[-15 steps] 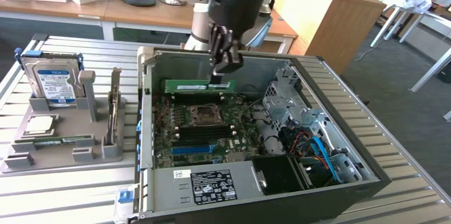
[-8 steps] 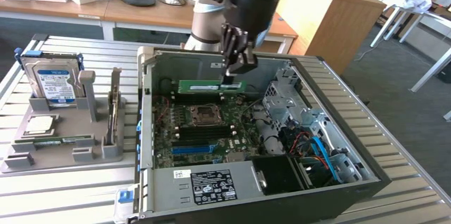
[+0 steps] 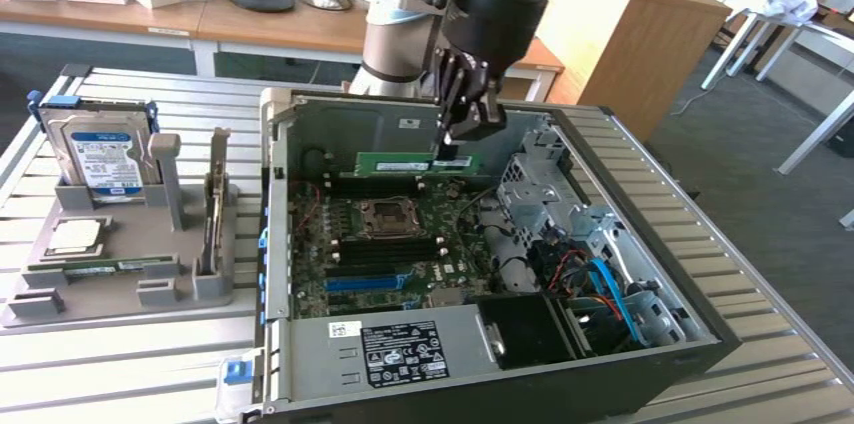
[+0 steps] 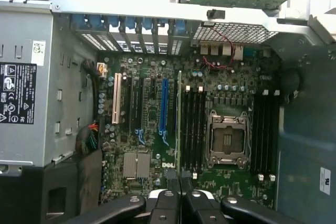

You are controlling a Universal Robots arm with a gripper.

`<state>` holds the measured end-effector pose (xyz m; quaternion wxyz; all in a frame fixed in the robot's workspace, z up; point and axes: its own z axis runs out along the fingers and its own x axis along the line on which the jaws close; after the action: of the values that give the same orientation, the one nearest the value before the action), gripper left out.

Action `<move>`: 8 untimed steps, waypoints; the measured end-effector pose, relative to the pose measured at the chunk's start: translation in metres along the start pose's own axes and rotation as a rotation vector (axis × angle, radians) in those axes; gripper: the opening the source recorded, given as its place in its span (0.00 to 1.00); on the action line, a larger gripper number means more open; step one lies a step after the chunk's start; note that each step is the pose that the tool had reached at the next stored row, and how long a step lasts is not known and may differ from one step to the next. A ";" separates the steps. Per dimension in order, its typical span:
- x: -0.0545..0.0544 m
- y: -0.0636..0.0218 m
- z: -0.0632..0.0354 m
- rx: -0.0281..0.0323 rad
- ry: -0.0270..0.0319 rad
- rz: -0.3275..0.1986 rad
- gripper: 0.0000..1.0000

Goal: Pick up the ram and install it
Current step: 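Pick up the ram and move it above insertion slot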

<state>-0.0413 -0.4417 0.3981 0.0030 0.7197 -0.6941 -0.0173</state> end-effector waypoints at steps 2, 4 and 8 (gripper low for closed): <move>0.000 0.0000 0.0000 0.0000 0.0001 0.000 0.11; -0.004 -0.0002 0.0001 0.0000 0.0001 0.000 0.11; -0.015 -0.0006 0.0006 -0.0001 0.0002 0.000 0.11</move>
<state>-0.0413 -0.4270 0.3977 0.0031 0.7195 -0.6943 -0.0172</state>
